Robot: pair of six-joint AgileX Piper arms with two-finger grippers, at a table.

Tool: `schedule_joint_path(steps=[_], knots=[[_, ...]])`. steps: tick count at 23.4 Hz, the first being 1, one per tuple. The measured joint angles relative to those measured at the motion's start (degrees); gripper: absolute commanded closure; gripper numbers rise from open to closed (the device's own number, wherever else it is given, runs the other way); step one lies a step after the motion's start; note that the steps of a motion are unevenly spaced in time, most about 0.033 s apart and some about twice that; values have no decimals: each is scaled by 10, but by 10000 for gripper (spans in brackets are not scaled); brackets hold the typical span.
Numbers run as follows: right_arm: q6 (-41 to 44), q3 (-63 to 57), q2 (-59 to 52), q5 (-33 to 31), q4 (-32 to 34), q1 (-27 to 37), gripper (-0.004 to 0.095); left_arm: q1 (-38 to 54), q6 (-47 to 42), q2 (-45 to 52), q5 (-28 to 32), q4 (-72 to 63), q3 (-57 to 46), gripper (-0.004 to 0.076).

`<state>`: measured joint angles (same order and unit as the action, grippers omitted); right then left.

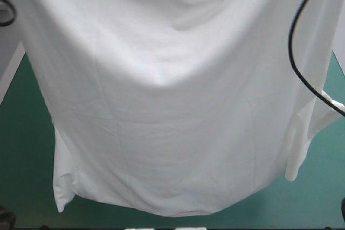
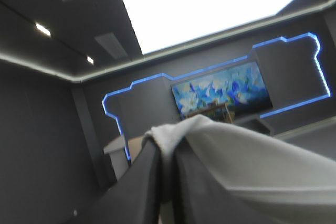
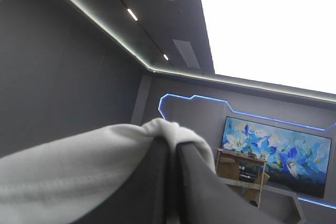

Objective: Fold the cloth

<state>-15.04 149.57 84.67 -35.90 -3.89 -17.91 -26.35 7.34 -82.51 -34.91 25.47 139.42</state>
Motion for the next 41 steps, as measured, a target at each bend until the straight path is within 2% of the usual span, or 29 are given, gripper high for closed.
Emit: schedule_joint_path(steps=[3,6,10,13,17,20,23,27,32,34,36,40,41], knots=[[-2,0,81,64,5,0,925,24,-64,-88,15,25,-6,696],[-2,-3,181,170,23,0,925,78,-89,-182,74,-23,-6,697],[-2,-11,245,281,27,1,925,111,-87,-236,152,-46,19,697],[7,-10,260,319,9,14,925,122,-80,-248,168,-48,53,697],[25,23,261,316,-19,58,925,134,-73,-246,183,-49,89,697],[31,58,254,234,-36,97,925,140,-70,-243,164,-50,94,697],[32,56,248,97,-74,123,925,140,-65,-243,101,-54,82,697],[32,19,272,-63,-129,143,925,141,-65,-251,4,-69,43,697],[33,-52,386,-300,-173,144,925,141,-62,-289,-169,-115,-103,697],[49,-86,400,-335,-173,144,925,141,-60,-292,-209,-145,-161,697],[54,-161,381,-337,-168,140,925,141,-47,-275,-238,-173,-225,697],[42,-413,221,-334,-102,105,925,141,-35,-169,-239,-211,-403,697],[40,-496,157,-331,-91,93,925,141,-29,-110,-236,-224,-474,697]])
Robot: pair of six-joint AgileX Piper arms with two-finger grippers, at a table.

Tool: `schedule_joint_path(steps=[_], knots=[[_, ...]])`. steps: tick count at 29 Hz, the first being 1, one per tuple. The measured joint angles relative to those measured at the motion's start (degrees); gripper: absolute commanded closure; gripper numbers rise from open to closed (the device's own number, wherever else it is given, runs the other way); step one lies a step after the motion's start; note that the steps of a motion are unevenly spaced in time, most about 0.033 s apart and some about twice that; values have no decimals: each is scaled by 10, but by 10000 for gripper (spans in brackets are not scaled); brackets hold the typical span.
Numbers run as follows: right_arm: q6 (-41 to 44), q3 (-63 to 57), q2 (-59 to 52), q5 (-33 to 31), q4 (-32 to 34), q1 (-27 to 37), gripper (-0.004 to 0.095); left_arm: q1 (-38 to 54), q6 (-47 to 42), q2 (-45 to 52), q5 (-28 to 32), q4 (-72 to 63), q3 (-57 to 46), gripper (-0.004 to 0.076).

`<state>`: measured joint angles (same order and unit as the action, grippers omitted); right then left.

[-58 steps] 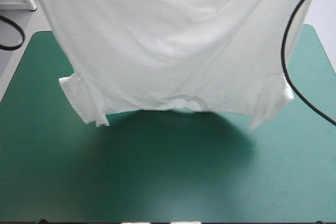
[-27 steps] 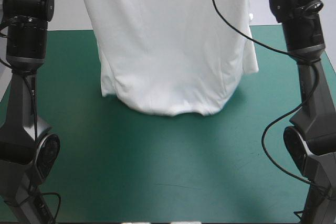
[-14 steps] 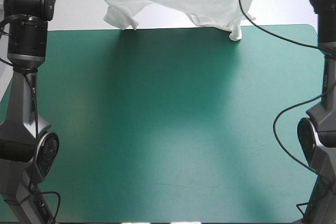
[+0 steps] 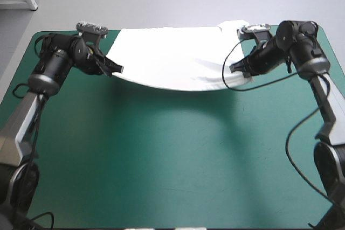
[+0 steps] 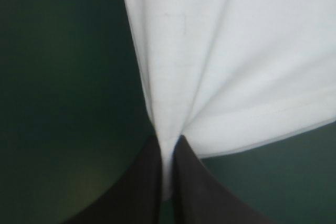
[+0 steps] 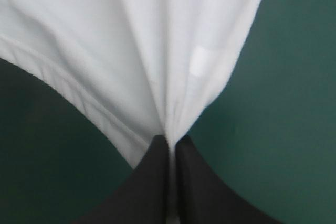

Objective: Fold the cloth

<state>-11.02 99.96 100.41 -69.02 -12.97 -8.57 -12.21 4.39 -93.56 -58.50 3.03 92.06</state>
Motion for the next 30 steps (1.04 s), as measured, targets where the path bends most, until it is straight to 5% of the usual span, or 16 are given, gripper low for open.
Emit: schedule_joint_path(steps=[8,21,24,30], knots=[[17,-310,-252,5,14,-20,925,0,11,276,-14,-62,-327,697],[34,-554,-436,7,13,-20,912,0,20,573,-118,-80,-542,699],[25,-580,-436,15,11,-20,822,0,35,579,-119,-83,-558,634],[-5,-588,-436,39,-5,-20,416,0,39,579,-113,-82,-571,330]])
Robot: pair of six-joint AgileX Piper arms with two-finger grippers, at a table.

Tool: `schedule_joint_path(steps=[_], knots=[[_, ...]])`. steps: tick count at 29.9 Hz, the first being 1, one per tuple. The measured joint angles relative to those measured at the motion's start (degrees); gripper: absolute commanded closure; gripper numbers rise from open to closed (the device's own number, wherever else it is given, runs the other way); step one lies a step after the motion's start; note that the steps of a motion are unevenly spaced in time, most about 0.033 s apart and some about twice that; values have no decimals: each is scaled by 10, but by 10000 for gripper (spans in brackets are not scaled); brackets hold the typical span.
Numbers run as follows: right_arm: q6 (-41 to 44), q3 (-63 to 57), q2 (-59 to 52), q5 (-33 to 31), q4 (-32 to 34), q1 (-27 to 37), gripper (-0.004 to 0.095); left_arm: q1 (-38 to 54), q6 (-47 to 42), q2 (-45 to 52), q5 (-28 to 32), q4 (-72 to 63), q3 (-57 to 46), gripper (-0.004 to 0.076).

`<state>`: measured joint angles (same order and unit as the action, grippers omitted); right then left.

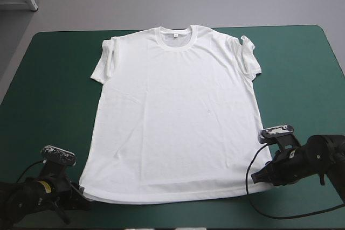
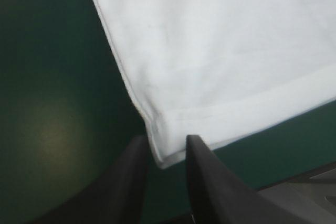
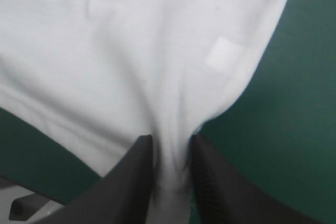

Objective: Fold the cloth

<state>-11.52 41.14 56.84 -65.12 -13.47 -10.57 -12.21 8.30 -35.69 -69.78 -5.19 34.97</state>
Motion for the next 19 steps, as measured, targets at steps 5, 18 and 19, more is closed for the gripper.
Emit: schedule_joint_path(steps=[5,18,19], knots=[[-2,0,0,29,-4,0,335,0,-15,0,11,-1,0,279],[17,50,0,37,1,0,335,0,-192,-62,290,119,12,304],[19,56,0,33,3,0,335,0,-203,-92,300,141,24,304]])
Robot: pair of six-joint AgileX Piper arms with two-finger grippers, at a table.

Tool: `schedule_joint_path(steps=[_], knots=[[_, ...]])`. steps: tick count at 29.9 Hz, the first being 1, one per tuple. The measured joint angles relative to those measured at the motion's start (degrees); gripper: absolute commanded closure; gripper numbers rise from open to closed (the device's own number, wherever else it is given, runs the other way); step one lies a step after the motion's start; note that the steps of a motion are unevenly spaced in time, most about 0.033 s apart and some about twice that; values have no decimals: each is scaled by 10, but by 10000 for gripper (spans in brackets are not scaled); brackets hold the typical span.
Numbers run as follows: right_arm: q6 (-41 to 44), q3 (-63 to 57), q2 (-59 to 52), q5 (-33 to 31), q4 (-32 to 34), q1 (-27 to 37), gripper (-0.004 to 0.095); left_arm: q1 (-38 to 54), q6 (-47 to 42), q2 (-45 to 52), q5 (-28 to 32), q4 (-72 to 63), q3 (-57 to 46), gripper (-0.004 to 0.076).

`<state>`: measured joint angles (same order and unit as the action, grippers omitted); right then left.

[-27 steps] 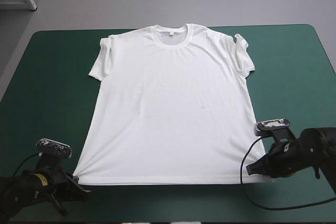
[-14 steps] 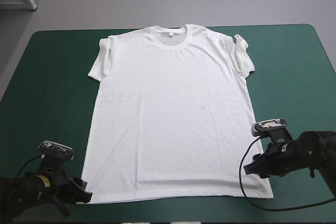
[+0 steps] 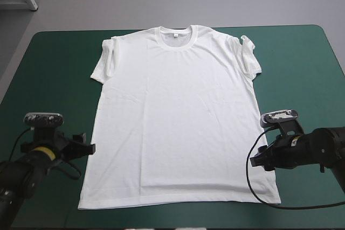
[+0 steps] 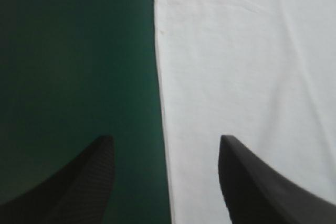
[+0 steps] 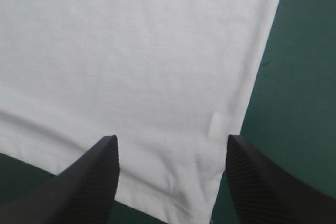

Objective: Fold the cloth

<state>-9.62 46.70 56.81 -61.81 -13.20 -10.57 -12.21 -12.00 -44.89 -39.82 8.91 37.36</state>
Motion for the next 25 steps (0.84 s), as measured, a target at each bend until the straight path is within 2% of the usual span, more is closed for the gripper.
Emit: schedule_joint_path(steps=[8,14,19,25], knots=[[18,17,0,-33,5,0,337,0,-26,-292,43,53,160,304],[29,18,-4,-59,10,0,337,20,-52,-465,77,52,303,304],[37,18,-23,-61,22,0,338,59,-55,-558,74,40,396,304],[50,18,-30,-55,41,0,339,79,16,-613,62,-37,435,304]])
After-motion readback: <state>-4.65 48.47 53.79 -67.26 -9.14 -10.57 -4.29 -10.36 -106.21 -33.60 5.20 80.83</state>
